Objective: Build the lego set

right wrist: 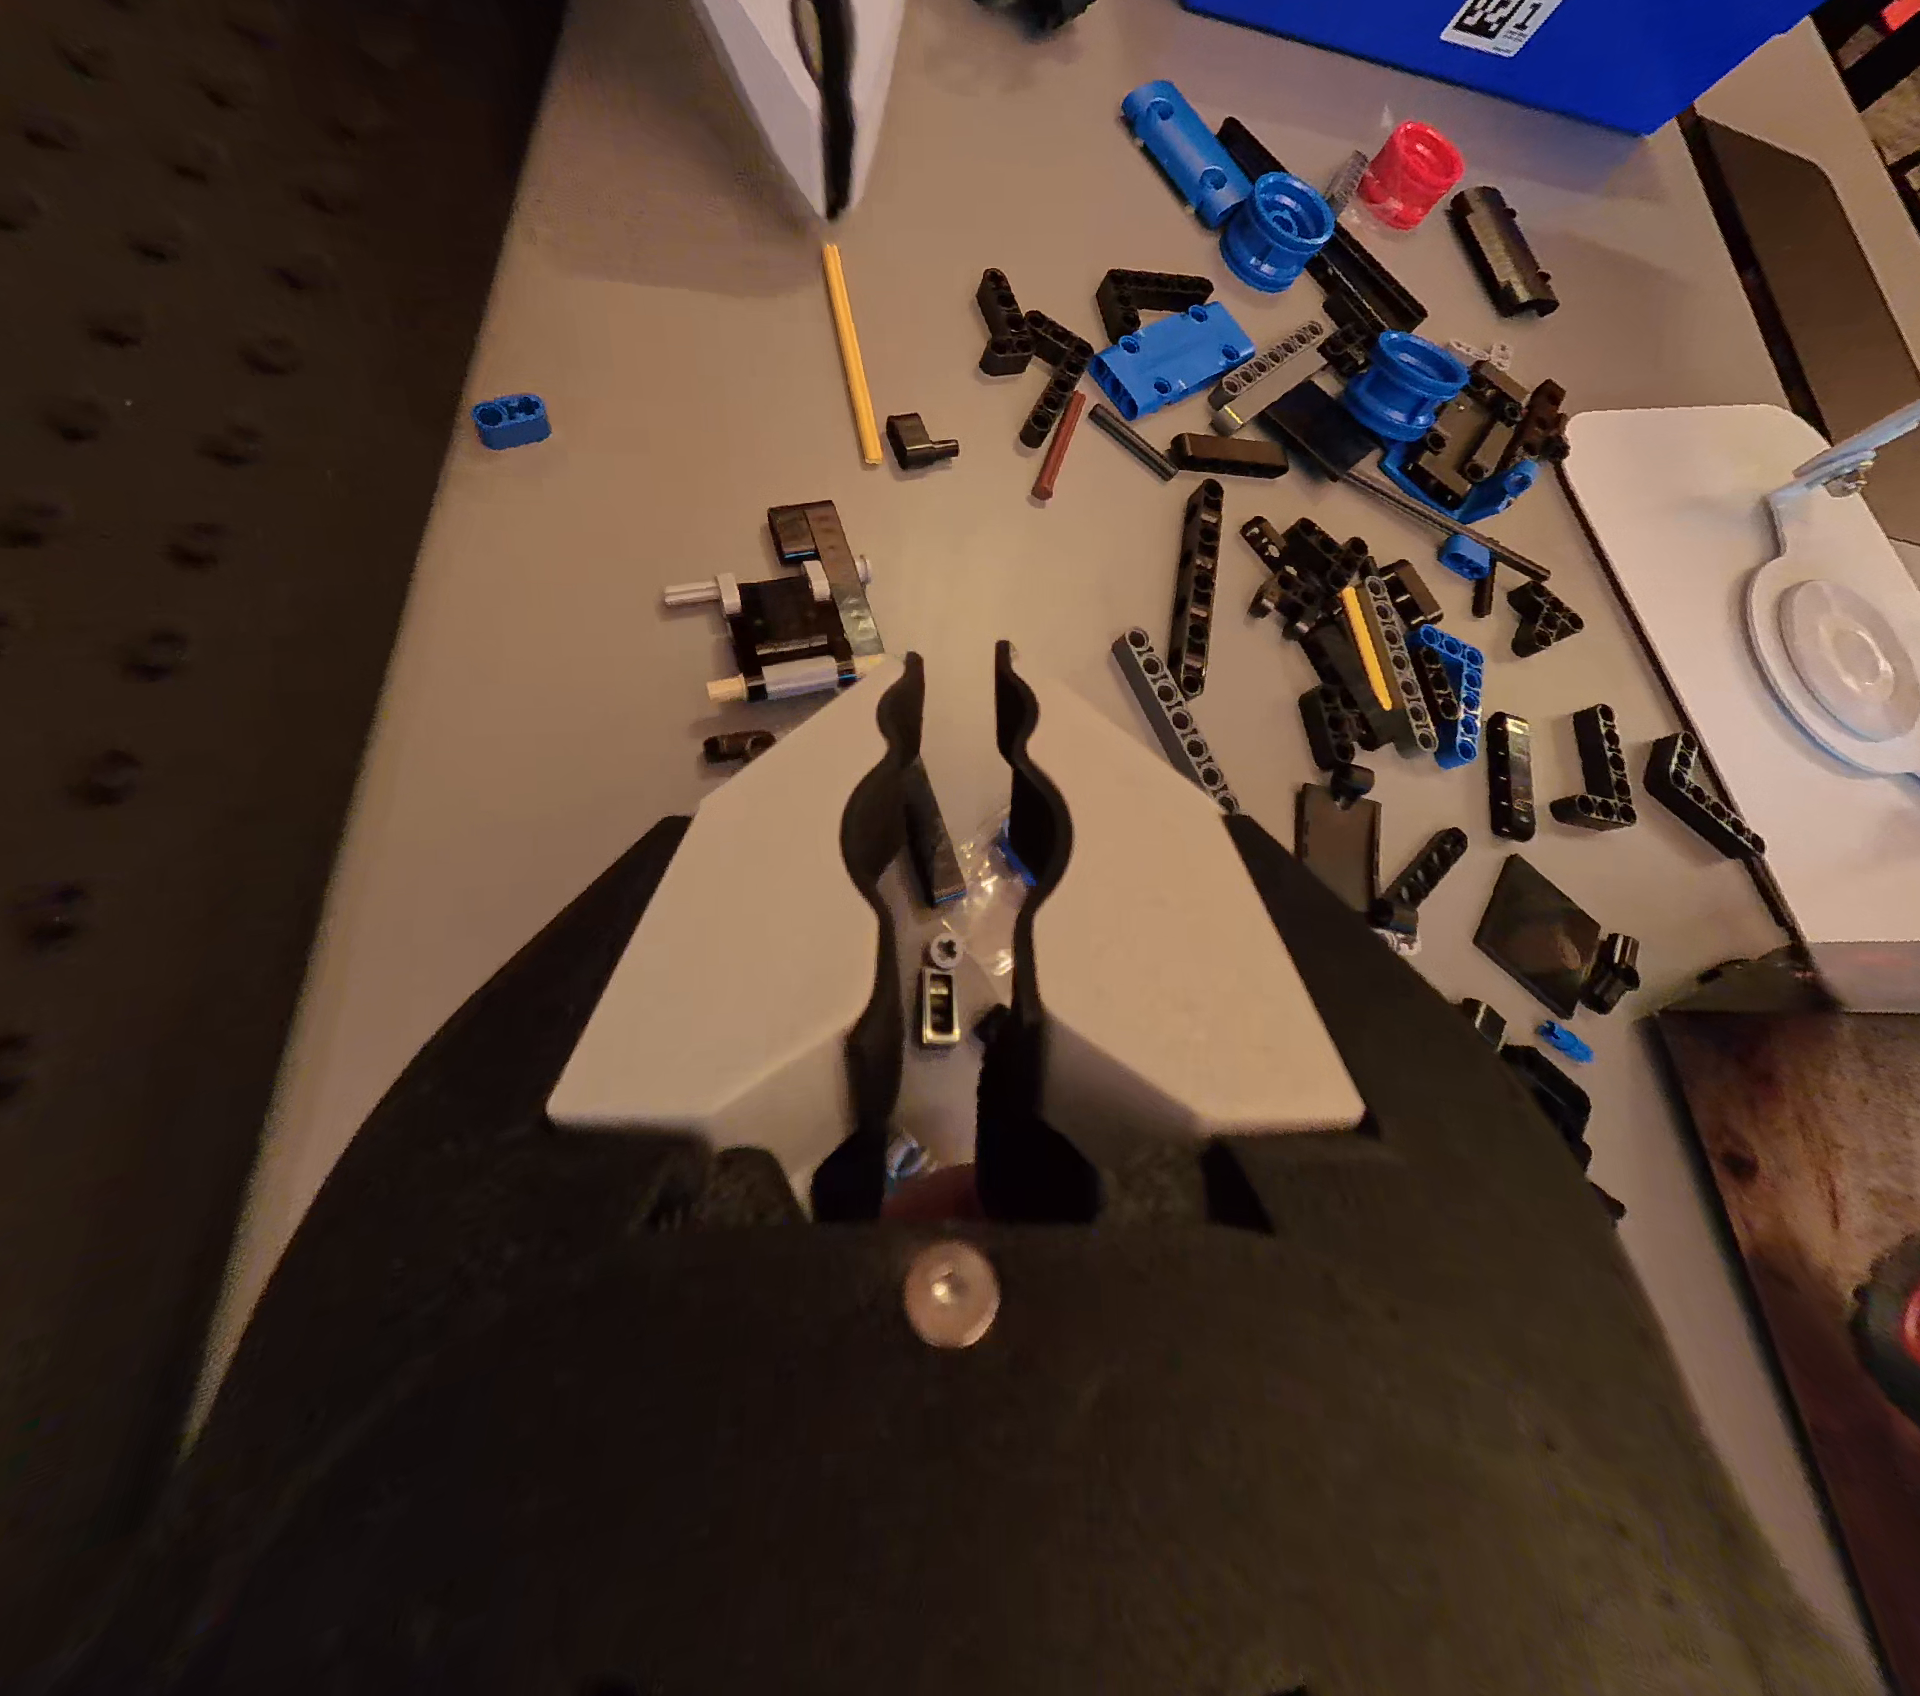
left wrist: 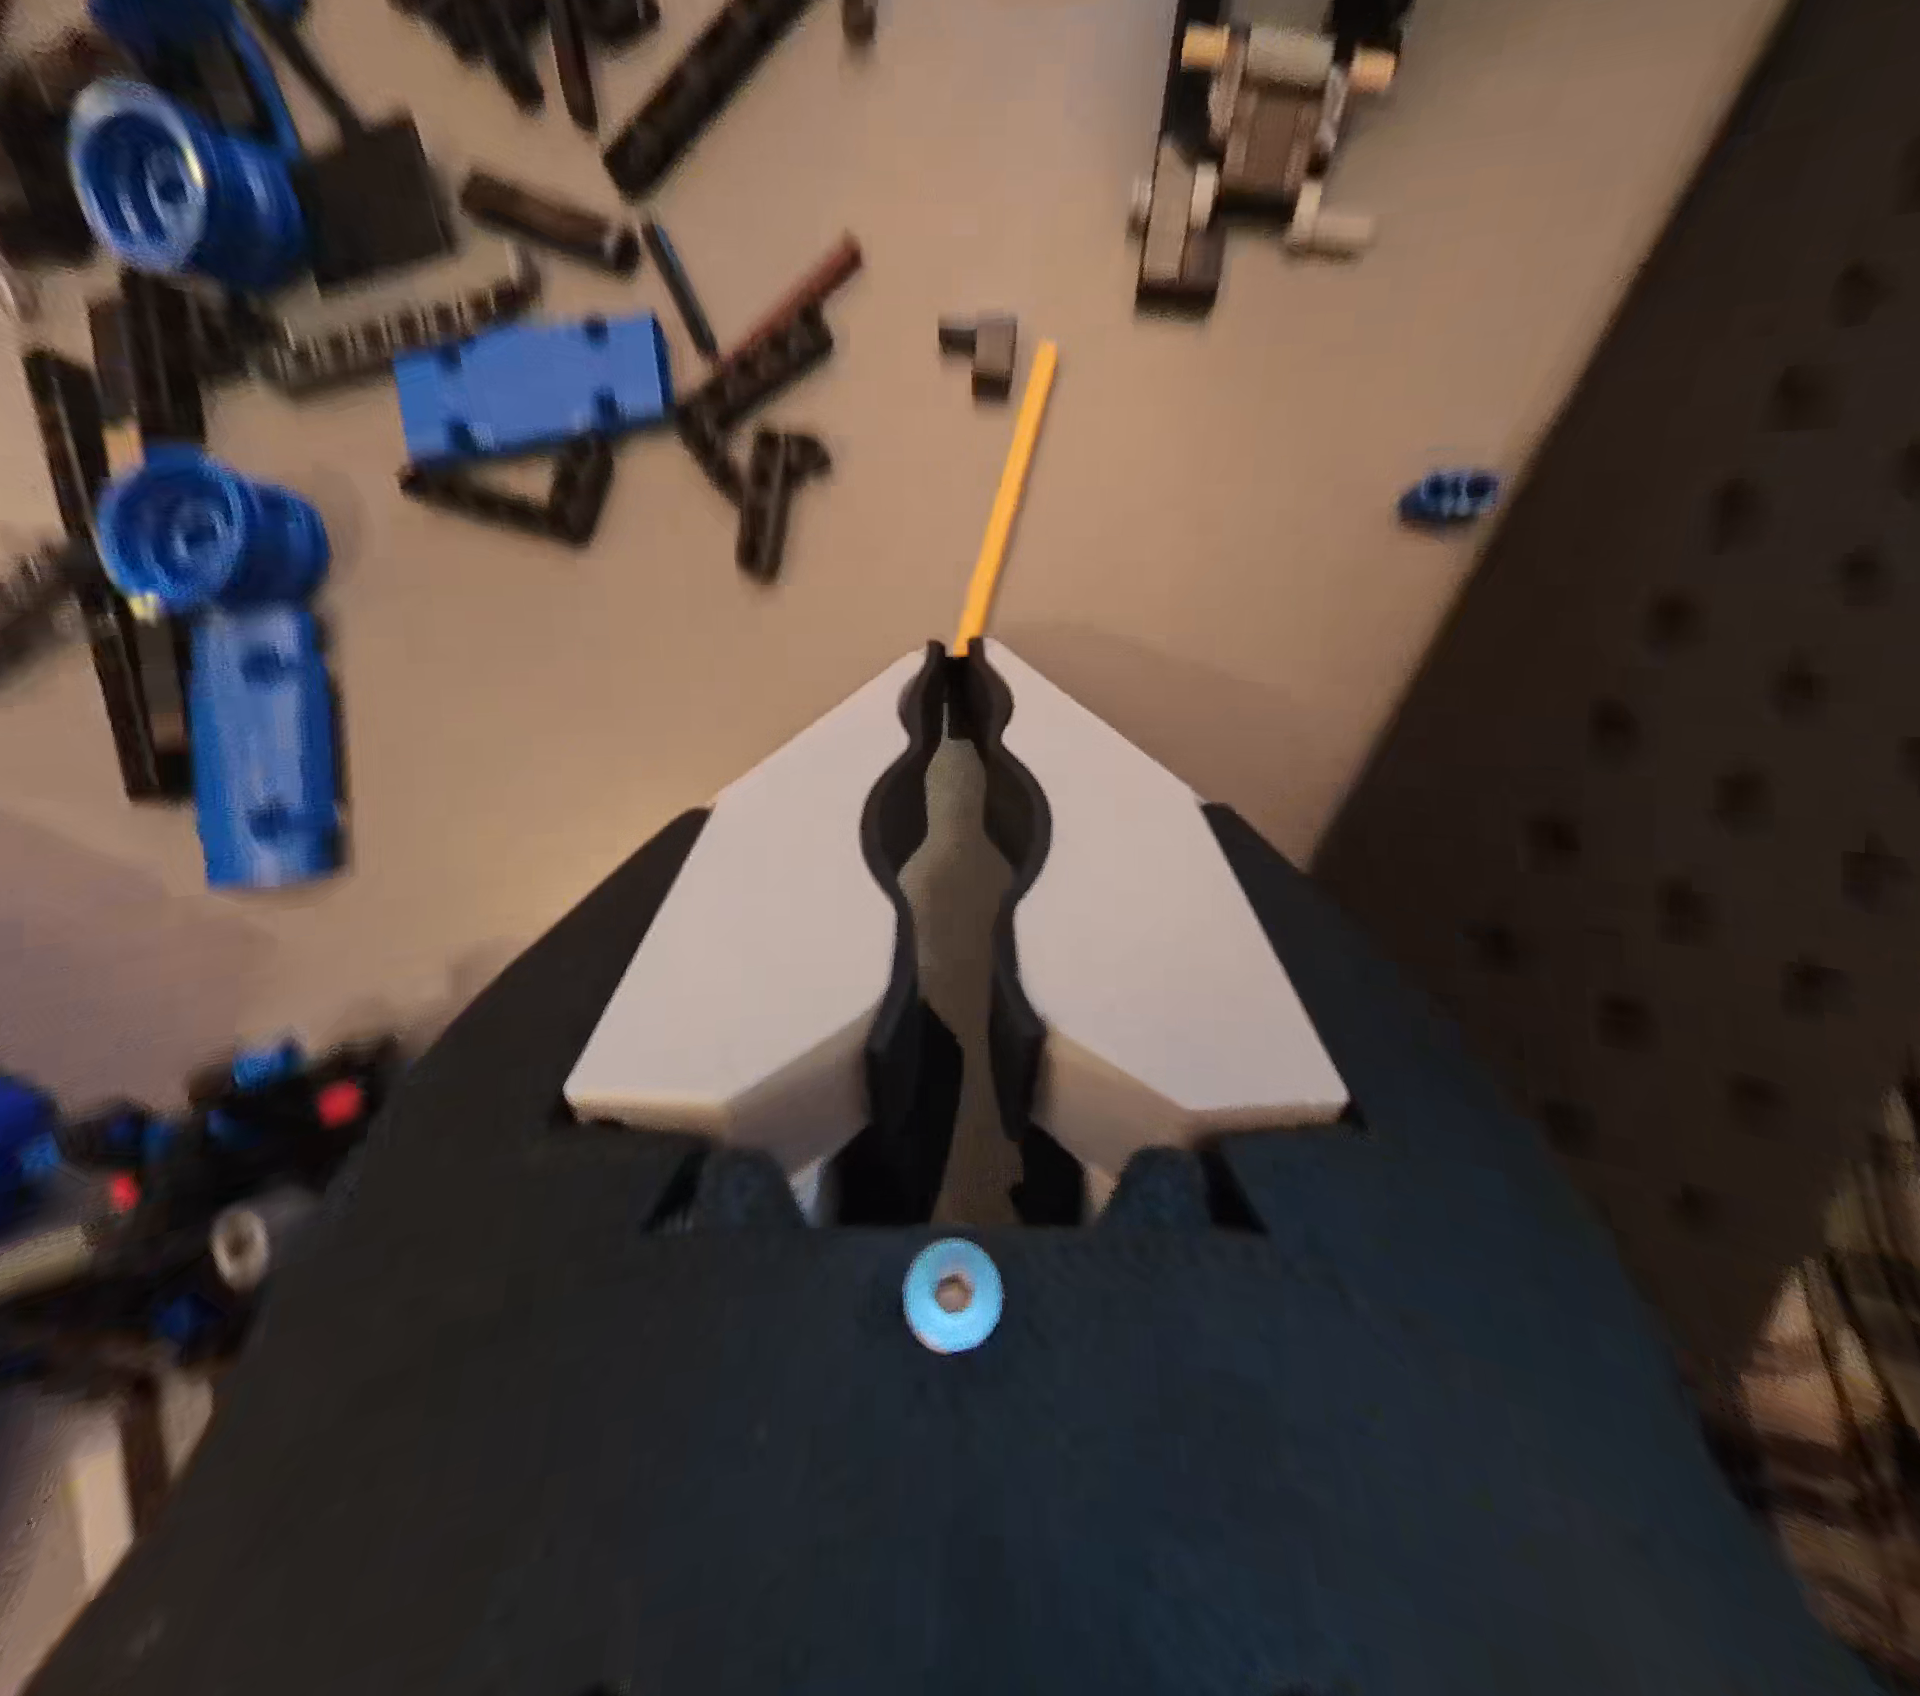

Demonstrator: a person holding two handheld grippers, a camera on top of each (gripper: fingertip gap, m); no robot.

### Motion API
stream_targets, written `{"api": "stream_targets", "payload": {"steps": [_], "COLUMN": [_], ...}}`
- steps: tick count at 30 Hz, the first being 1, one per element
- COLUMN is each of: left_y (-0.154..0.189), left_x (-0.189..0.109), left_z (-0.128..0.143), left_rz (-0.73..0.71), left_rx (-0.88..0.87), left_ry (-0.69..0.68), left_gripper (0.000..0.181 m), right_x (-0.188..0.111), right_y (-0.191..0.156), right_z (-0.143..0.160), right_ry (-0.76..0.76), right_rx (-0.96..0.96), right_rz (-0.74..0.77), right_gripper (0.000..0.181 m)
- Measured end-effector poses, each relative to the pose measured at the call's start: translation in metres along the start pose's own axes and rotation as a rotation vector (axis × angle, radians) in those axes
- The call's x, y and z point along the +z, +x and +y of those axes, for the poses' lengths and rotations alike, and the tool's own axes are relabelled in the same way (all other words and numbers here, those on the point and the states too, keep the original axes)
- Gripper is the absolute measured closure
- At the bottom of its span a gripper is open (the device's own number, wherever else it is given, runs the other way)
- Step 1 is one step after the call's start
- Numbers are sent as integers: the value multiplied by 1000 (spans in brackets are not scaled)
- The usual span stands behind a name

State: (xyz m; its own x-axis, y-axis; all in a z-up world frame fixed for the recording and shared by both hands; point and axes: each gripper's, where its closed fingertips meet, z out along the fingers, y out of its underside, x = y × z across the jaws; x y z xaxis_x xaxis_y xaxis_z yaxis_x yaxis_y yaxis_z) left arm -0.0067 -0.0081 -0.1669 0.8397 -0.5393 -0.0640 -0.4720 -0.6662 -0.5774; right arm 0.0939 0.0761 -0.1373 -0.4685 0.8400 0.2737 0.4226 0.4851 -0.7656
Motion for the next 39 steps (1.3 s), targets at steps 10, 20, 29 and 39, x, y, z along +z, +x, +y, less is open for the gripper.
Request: {"api": "stream_targets", "payload": {"steps": [10,20,29,39], "left_y": [-13,-23,-36,-18], "left_x": [55,58,46,45], "left_z": [-63,-70,-83,-84], "left_rz": [41,46,-56,18], "left_rx": [159,145,229,288], "left_ry": [1,120,251,263], "left_gripper": [179,159,160,162], "right_x": [0,-1,-12,-12], "right_y": [3,5,2,-29], "right_z": [7,14,12,18], "right_ry": [-12,-37,-33,-88], "right_rx": [22,39,92,100], "right_rz": [0,-1,-16,-115], "right_gripper": [169,166,162,163]}}
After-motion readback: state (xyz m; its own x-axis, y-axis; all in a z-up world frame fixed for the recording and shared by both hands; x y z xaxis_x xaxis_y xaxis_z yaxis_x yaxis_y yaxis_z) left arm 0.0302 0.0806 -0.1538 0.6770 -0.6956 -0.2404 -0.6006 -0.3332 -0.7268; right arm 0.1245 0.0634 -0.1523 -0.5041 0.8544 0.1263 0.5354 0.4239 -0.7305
